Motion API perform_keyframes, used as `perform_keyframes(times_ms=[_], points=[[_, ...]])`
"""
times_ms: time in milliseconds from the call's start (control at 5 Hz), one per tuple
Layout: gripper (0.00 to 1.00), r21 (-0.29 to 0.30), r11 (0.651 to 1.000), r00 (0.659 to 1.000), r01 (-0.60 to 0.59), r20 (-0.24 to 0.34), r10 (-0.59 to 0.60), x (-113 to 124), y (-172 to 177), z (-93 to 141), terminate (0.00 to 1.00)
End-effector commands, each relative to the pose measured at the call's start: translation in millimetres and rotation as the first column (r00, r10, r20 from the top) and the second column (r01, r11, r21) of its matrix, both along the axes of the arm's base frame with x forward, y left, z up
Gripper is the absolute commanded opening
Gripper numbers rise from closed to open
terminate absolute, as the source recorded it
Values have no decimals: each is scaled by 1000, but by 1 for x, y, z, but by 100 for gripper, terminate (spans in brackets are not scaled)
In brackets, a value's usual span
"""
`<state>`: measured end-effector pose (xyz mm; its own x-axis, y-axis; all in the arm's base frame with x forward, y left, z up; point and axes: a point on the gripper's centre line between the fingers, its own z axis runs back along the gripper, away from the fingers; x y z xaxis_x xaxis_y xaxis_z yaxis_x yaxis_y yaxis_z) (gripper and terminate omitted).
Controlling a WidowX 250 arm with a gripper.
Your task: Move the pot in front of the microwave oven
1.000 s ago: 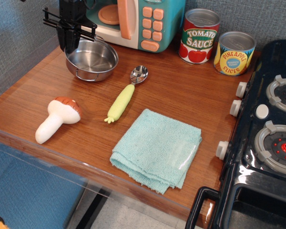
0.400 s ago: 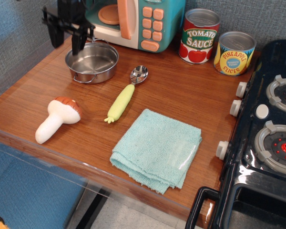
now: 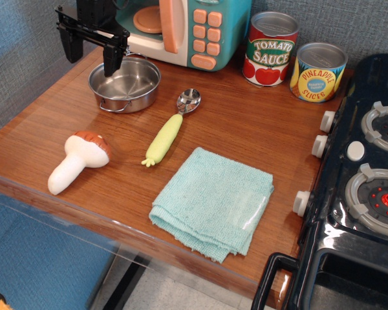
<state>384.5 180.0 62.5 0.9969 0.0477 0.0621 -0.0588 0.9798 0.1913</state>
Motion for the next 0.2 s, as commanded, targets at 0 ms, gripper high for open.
perform_keyframes(times_ms=[0], points=[[100, 37, 999, 996, -5, 90, 2, -7, 5, 41, 100]])
